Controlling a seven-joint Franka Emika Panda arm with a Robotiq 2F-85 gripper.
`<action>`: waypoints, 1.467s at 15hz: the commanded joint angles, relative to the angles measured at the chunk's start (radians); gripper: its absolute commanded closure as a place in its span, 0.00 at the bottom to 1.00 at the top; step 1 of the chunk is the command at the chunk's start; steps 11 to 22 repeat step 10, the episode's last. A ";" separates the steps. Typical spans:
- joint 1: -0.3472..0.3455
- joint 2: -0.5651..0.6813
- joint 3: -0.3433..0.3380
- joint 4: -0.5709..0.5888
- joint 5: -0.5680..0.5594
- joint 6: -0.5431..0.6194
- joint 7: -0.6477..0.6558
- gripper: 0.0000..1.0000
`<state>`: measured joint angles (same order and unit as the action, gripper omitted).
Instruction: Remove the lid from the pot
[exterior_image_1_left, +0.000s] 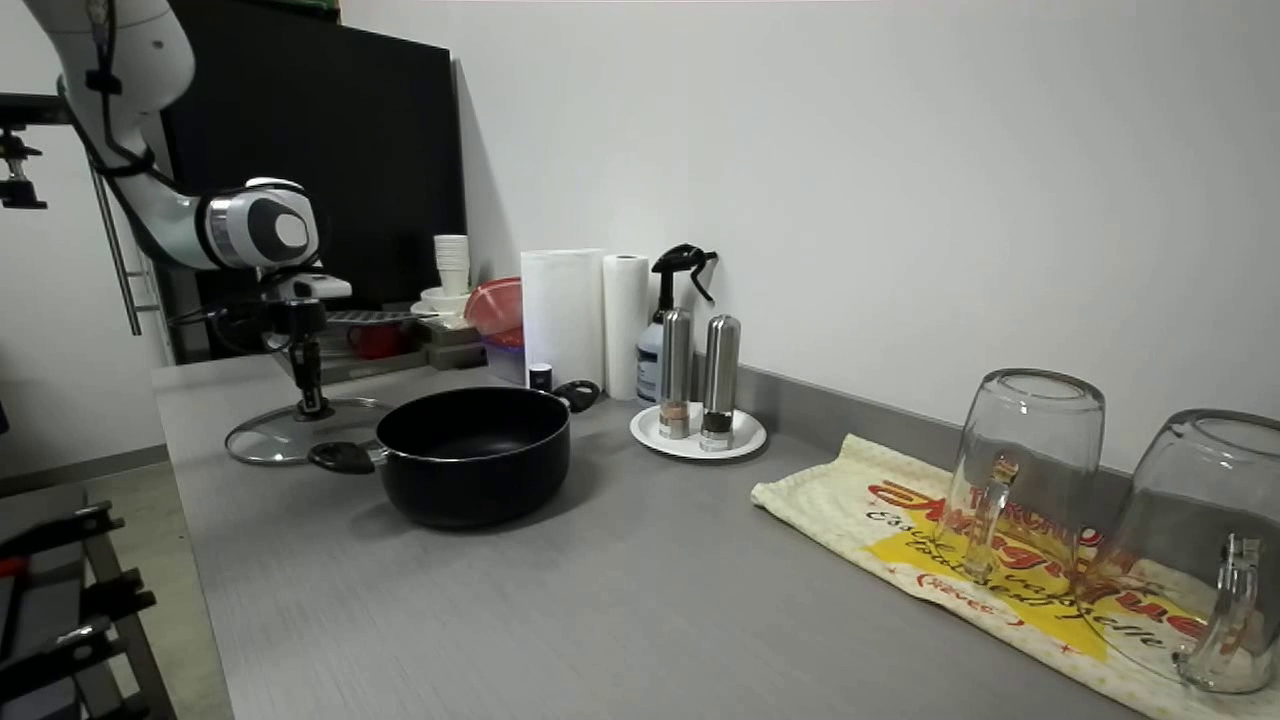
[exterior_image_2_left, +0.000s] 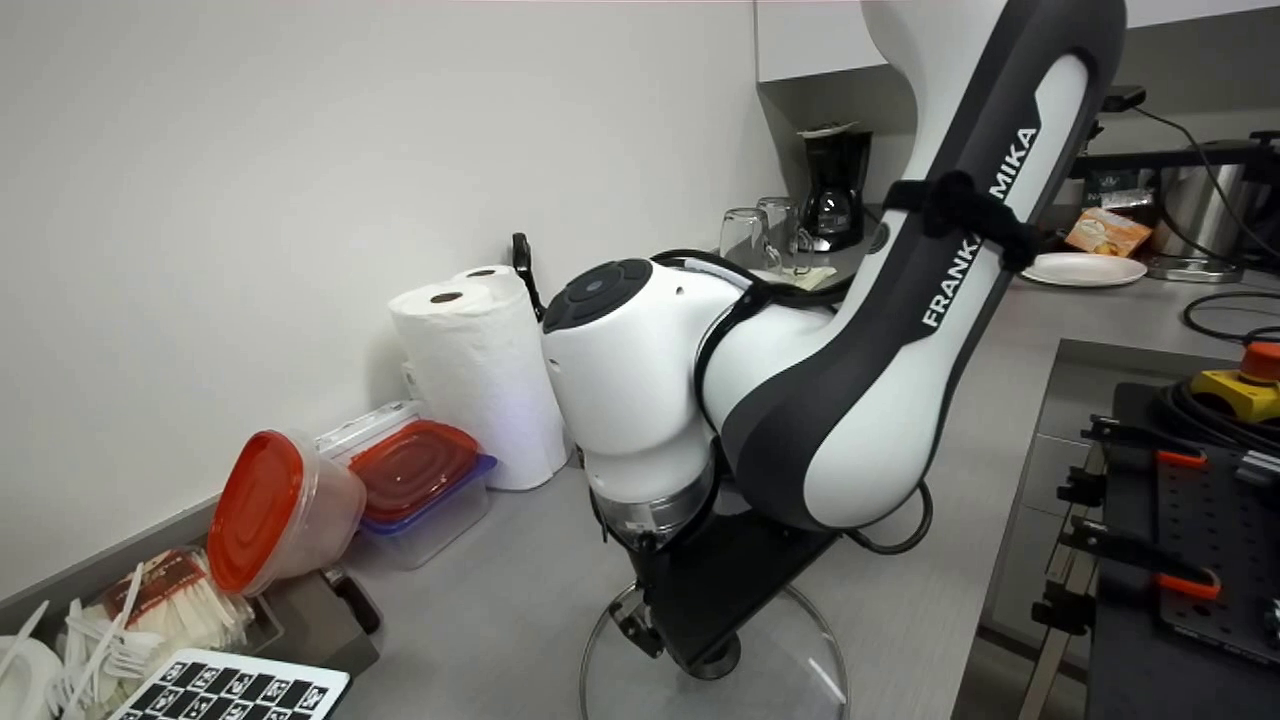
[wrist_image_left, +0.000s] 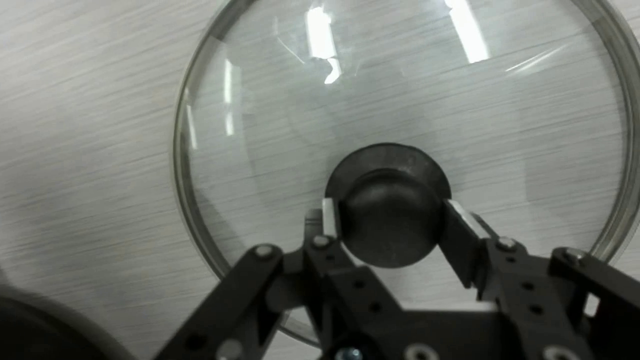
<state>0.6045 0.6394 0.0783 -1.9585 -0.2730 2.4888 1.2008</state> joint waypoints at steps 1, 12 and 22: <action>0.009 0.000 -0.006 0.002 0.012 -0.001 -0.011 0.40; 0.007 0.002 -0.003 0.002 0.014 -0.001 -0.013 0.24; 0.007 0.002 -0.003 0.002 0.014 -0.001 -0.013 0.24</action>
